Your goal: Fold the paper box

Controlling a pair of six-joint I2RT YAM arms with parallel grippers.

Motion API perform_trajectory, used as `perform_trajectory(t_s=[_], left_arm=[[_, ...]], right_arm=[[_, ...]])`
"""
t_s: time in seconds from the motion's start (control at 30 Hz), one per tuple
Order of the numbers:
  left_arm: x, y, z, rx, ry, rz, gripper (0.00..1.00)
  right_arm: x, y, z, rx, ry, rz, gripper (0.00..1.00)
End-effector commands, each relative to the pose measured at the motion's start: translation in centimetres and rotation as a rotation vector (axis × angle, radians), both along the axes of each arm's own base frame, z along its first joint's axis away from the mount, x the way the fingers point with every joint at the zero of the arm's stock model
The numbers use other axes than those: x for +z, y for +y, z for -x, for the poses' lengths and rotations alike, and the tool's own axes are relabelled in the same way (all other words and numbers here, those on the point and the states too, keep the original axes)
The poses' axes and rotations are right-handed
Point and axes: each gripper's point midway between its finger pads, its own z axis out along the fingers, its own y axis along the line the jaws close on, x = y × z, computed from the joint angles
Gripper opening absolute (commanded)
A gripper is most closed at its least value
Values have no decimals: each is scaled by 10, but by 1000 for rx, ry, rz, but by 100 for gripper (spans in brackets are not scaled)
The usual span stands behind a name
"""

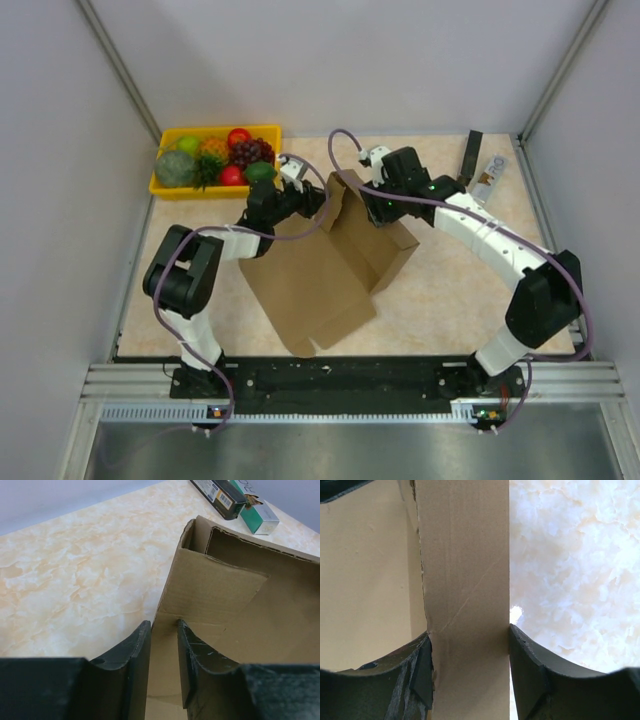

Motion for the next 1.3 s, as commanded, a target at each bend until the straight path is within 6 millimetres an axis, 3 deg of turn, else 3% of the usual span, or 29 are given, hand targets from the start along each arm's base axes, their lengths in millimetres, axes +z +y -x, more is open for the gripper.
perform_trajectory(t_s=[0.0, 0.1, 0.27, 0.33, 0.47, 0.53, 0.57, 0.73, 0.8, 0.9, 0.93, 1.1, 1.23, 1.27], left_arm=[[27, -1, -7, 16, -158, 49, 30], [30, 5, -5, 102, -233, 50, 32], [23, -5, -7, 109, -220, 6, 50], [26, -10, -10, 90, -216, 5, 48], [15, -14, -16, 71, -146, -33, 35], [9, -19, -17, 32, -119, -54, 45], [8, -20, -18, 24, -111, -57, 62], [11, -9, -23, -2, -74, -53, 65], [11, -5, -24, -20, -69, -58, 60], [7, -5, -26, -32, -61, -82, 41], [4, -4, -24, -33, -54, -84, 38], [-4, 0, -6, -44, -38, -88, 46], [-6, 16, -2, 76, -69, -112, 32], [-6, 18, -2, 113, -87, -127, 24]], right_arm=[[24, 44, 12, 106, 8, -112, 52], [24, 55, 18, 86, 61, -168, 51], [22, 62, 23, 85, 89, -170, 51], [21, 62, 23, 90, 90, -165, 51], [18, 62, 24, 105, 95, -148, 51], [18, 63, 26, 127, 99, -145, 51], [16, 62, 25, 129, 98, -138, 51], [16, 60, 25, 152, 89, -113, 51], [15, 60, 25, 155, 91, -113, 51], [18, 61, 24, 154, 84, -114, 51], [17, 61, 24, 153, 86, -114, 51], [19, 59, 21, 167, 68, -94, 52], [27, 63, 26, 178, 75, -129, 51], [29, 68, 31, 181, 102, -165, 51]])
